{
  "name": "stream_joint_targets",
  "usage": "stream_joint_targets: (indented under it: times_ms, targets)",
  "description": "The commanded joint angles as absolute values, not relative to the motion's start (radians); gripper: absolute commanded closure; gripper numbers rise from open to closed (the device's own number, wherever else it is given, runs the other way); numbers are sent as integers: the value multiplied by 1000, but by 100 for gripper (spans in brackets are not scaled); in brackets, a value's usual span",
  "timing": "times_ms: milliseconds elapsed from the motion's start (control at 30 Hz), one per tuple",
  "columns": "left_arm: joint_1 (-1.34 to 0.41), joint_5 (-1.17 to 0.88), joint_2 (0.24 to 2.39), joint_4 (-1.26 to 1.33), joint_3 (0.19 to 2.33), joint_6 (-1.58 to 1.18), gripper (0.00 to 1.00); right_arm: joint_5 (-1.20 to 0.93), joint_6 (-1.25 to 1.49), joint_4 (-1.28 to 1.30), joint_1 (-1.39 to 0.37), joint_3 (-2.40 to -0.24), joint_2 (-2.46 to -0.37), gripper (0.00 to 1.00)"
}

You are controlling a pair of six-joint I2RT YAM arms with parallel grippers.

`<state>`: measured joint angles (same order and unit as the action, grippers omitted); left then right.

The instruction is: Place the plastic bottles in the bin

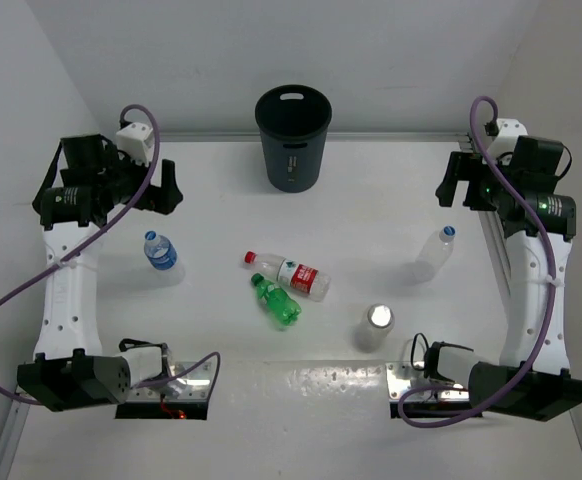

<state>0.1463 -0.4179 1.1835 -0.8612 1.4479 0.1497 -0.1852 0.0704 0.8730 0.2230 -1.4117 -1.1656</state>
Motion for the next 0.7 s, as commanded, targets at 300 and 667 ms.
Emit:
stream_joint_targets:
  times_ms: [300,667]
  targets:
    - [230,-416,1144,-1161,1345,506,0,-189,52,839,224,-1342,-1121,1]
    - [322,-460,1164,-1149,1267,548,12,-186,46,835,222,-1335,-1124,1]
